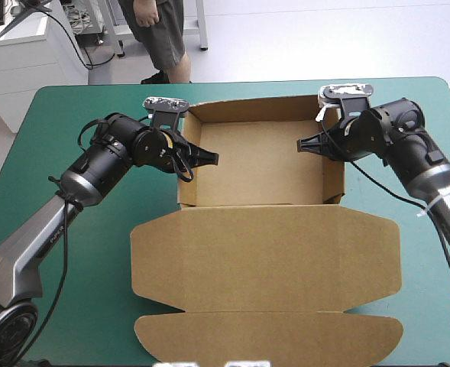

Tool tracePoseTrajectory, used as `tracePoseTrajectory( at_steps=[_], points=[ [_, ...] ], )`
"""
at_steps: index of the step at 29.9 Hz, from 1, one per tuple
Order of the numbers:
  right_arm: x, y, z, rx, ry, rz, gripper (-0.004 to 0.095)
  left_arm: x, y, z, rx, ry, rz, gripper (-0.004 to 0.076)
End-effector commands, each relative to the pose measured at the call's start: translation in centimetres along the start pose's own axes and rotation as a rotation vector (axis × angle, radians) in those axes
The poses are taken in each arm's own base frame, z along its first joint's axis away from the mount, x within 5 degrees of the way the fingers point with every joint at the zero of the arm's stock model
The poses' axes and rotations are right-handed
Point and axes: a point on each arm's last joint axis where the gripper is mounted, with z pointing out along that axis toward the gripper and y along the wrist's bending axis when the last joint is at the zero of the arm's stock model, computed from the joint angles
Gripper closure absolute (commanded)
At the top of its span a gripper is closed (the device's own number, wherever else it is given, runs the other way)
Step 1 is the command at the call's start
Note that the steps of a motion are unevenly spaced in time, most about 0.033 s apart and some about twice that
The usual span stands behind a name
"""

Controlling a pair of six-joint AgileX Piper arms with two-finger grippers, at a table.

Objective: Fold the box

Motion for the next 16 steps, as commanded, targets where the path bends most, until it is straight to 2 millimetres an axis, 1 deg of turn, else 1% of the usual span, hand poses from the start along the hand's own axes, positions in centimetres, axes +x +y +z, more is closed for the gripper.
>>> tracePoseTrajectory(
  at_steps=[1, 5, 10, 13, 16],
  points=[
    [-0.4, 1.0, 0.0, -0.082, -0.001, -0.022, 0.0925, -1.1, -0.7, -1.0, 0.027, -0.084, 0.051, 0.0730],
    [-0.3, 1.5, 2.7, -0.116, 0.069, -0.012, 0.0926, -0.8, -0.4, 0.9, 0.027, -0.011, 0.063, 0.0730],
    [0.2, 1.5, 5.8, -0.102, 0.162, -0.012, 0.0925, -0.6, 1.1, 2.9, 0.057, 0.085, 0.005, 0.0730],
    [0.4, 1.5, 7.0, -0.096, 0.194, -0.017, 0.0925, -0.4, 2.0, 3.6, 0.039, 0.131, 0.002, 0.0730],
    [0.5, 1.6, 8.0, -0.093, 0.215, -0.019, 0.0926, -0.2, 2.2, 4.5, 0.033, 0.160, 0.023, 0.0730]
  ],
)
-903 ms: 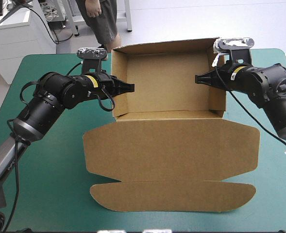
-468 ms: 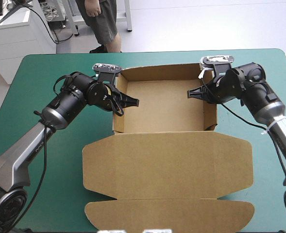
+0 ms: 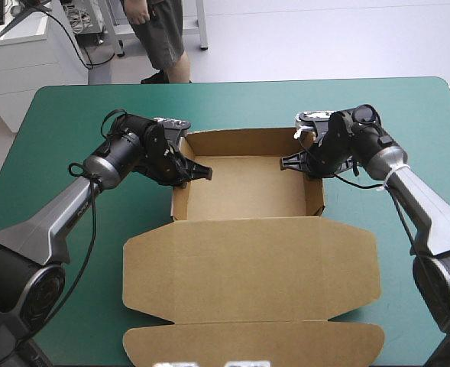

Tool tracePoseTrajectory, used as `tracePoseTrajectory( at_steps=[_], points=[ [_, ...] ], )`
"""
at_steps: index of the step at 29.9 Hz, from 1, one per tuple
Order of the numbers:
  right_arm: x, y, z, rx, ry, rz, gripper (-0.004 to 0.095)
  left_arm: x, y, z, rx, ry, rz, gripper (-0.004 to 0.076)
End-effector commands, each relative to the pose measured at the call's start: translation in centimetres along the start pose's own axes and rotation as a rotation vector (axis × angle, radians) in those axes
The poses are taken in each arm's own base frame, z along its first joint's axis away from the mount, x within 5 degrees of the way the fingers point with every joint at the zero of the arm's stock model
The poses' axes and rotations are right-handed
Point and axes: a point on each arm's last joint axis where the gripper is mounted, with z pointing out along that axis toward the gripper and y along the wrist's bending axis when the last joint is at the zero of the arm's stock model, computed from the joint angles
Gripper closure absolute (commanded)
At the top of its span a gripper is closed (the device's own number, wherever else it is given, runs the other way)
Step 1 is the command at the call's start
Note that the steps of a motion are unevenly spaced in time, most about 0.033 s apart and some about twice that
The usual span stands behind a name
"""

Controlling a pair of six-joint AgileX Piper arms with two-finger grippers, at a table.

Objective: Fold the box

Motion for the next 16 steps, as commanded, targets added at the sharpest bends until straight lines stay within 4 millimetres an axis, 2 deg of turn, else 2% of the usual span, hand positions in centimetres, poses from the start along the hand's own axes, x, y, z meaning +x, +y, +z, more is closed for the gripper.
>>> tracePoseTrajectory(
  at_steps=[1, 8, 10, 12, 14, 16],
  points=[
    [-0.4, 0.7, -1.5, -0.042, -0.048, -0.041, 0.0927, -0.8, -0.7, -2.3, 0.052, -0.109, 0.049, 0.0730],
    [-0.3, 0.9, -0.4, -0.063, 0.001, -0.035, 0.0917, -0.8, -1.0, -0.7, 0.082, -0.057, 0.028, 0.0707],
    [-0.2, 0.9, -0.4, -0.061, 0.004, -0.045, 0.0900, -0.8, -1.0, -0.5, 0.080, -0.045, 0.040, 0.0652],
    [-0.2, 0.9, -0.4, -0.060, 0.007, -0.050, 0.0849, -0.7, -1.0, -0.5, 0.078, -0.036, 0.056, 0.0562],
    [-0.1, 0.9, -0.4, -0.061, 0.016, -0.057, 0.0760, -0.7, -1.0, -0.5, 0.077, -0.030, 0.056, 0.0456],
    [0.0, 0.9, -0.4, -0.060, 0.025, -0.061, 0.0617, -0.6, -1.0, -0.5, 0.077, -0.024, 0.054, 0.0354]
  ],
)
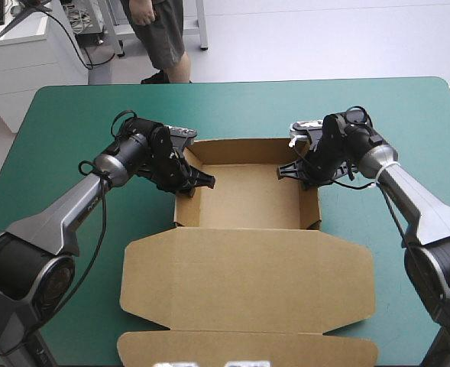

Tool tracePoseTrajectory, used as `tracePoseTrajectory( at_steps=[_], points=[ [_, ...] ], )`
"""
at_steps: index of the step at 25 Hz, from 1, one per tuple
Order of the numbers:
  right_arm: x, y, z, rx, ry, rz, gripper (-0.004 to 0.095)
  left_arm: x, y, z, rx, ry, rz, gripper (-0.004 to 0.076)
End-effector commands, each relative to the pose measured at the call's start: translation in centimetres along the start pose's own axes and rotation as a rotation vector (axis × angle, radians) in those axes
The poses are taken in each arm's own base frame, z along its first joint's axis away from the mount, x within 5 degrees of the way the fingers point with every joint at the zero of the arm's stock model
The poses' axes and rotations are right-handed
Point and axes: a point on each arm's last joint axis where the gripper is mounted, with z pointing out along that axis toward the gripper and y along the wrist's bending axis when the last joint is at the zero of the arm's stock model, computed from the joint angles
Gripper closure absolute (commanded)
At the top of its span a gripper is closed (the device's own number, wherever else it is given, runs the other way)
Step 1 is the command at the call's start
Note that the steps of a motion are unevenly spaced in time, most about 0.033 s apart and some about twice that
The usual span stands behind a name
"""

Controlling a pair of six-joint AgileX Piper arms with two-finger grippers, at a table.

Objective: Fold the box

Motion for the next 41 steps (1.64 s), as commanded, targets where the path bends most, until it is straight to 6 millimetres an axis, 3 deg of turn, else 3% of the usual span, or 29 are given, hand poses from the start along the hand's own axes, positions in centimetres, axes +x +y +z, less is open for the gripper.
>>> tracePoseTrajectory(
  at_steps=[1, 3, 5, 8, 16, 22, 26, 28, 29, 31, 33, 37, 41],
  points=[
    [-0.1, 0.8, -2.6, -0.045, -0.064, -0.023, 0.0531, -0.5, -1.1, -2.9, 0.054, -0.109, 0.010, 0.0328],
    [-0.1, 0.8, -2.6, -0.044, -0.058, -0.024, 0.0349, -0.5, -1.1, -2.9, 0.055, -0.109, 0.005, 0.0254],
    [-0.1, 0.8, -2.7, -0.044, -0.059, -0.024, 0.0212, -0.5, -1.1, -3.1, 0.056, -0.115, 0.003, 0.0234],
    [-0.1, 0.8, -2.7, -0.045, -0.061, -0.024, 0.0101, -0.4, -1.1, -4.1, 0.053, -0.148, 0.009, 0.0234],
    [0.5, 0.9, -6.7, -0.037, -0.166, -0.074, 0.0098, 0.6, -0.9, -8.5, 0.012, -0.262, 0.048, 0.0236],
    [1.8, 0.9, -11.7, -0.026, -0.273, -0.109, 0.0098, 3.3, -0.9, -14.3, 0.018, -0.365, 0.067, 0.0269],
    [3.0, 0.9, -14.1, -0.031, -0.322, -0.121, 0.0098, 6.2, -0.8, -17.9, 0.015, -0.390, 0.112, 0.0347],
    [3.4, 0.9, -14.9, -0.034, -0.348, -0.122, 0.0098, 8.2, -0.7, -19.6, 0.003, -0.363, 0.170, 0.0472],
    [3.4, 0.9, -15.1, -0.034, -0.354, -0.123, 0.0098, 9.4, -0.6, -20.7, 0.001, -0.374, 0.189, 0.0589],
    [3.4, 0.9, -15.1, -0.034, -0.354, -0.123, 0.0098, 11.2, -0.4, -22.0, 0.000, -0.415, 0.210, 0.0730],
    [3.4, 0.9, -15.0, -0.035, -0.357, -0.122, 0.0098, 13.0, -0.3, -22.8, 0.009, -0.439, 0.218, 0.0732],
    [2.9, 0.9, -13.9, -0.031, -0.328, -0.120, 0.0098, 16.6, 0.4, -21.6, 0.008, -0.402, 0.218, 0.0732],
    [1.7, 0.9, -11.0, -0.024, -0.258, -0.114, 0.0098, 19.7, 1.3, -17.5, -0.002, -0.294, 0.208, 0.0732]
  ],
)
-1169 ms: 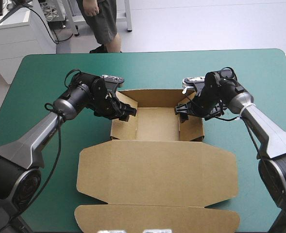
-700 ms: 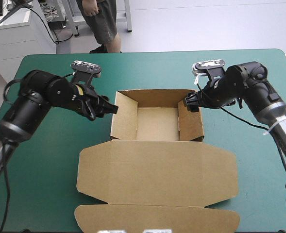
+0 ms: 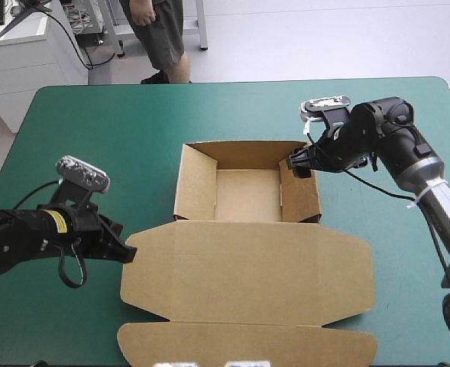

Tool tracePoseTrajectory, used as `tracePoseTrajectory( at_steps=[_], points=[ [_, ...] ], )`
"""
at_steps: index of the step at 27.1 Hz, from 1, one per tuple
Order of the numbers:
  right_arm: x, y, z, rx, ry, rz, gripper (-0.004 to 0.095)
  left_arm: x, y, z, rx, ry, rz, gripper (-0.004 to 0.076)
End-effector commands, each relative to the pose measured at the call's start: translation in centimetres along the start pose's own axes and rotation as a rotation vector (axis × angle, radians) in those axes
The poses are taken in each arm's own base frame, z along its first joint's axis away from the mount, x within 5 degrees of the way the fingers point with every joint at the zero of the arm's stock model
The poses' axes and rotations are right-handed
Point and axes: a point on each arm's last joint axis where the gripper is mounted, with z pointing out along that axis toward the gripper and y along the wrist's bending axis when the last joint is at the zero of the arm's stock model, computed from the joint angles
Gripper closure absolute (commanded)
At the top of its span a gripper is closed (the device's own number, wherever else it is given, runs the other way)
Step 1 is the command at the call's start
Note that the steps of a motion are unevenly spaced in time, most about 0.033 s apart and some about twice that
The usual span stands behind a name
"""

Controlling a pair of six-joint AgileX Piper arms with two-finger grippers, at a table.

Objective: Fold the box

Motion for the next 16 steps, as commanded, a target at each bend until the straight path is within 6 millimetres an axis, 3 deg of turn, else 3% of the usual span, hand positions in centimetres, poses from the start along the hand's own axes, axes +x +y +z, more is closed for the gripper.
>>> tracePoseTrajectory(
  at_steps=[1, 10, 13, 16],
  points=[
    [-1.0, 0.0, 0.3, 0.003, -0.052, -0.009, 0.0098, 3.0, -0.1, 1.3, 0.010, 0.054, -0.005, 0.0732],
    [-1.9, -0.6, 7.5, 0.015, 0.065, 0.003, 0.0145, 7.2, 0.0, 4.5, 0.009, 0.129, -0.014, 0.0732],
    [-1.8, -0.7, 8.8, 0.015, 0.087, 0.015, 0.0235, 7.3, 0.0, 4.5, 0.009, 0.133, -0.014, 0.0732],
    [-1.8, -0.7, 9.3, 0.015, 0.100, 0.028, 0.0409, 7.3, 0.1, 4.5, 0.004, 0.127, -0.012, 0.0732]
  ],
)
